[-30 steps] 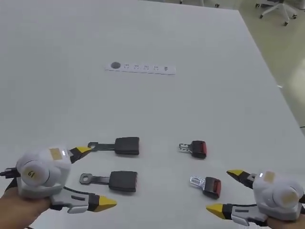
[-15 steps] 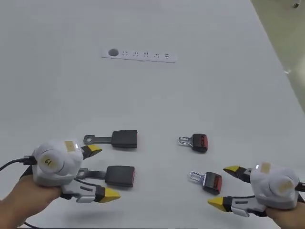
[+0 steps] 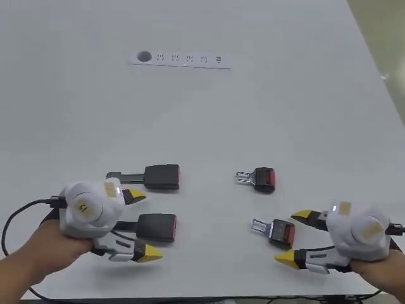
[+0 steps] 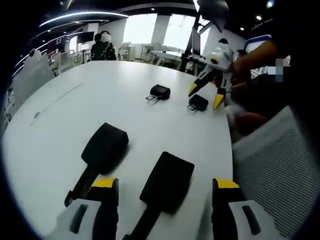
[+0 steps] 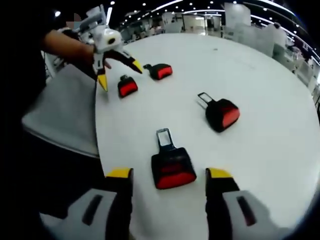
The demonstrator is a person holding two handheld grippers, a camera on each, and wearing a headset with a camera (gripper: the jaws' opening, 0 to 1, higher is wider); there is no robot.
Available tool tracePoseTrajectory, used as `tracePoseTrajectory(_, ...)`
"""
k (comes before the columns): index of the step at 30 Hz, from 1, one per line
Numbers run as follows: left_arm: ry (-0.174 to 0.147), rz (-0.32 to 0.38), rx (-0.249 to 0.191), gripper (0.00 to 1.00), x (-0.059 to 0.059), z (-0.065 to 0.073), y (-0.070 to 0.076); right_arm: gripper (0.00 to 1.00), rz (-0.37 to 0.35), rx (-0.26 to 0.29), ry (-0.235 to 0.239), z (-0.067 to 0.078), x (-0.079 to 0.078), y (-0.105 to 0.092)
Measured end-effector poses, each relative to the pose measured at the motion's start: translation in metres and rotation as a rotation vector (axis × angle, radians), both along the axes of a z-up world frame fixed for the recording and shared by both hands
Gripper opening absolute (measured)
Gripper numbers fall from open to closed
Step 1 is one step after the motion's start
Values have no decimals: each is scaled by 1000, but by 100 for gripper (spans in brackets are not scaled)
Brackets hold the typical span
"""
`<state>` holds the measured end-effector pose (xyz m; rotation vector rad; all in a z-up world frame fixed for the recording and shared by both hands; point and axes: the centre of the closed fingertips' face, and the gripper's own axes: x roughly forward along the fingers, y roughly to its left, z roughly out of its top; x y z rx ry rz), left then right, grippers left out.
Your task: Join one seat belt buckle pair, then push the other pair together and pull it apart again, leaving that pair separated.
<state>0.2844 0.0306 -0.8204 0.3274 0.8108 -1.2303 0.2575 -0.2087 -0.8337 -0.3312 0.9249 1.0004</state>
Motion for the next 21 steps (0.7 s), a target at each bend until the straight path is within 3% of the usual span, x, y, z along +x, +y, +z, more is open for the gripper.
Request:
tracePoseTrajectory(17,4,-63,43,65,-3,-11,-2,53,56,-24,-1,-4,4,2)
tracePoseTrajectory(21,-9,-81,47,59,-2,-12,-2,51,78,-36,0,-4,4,1)
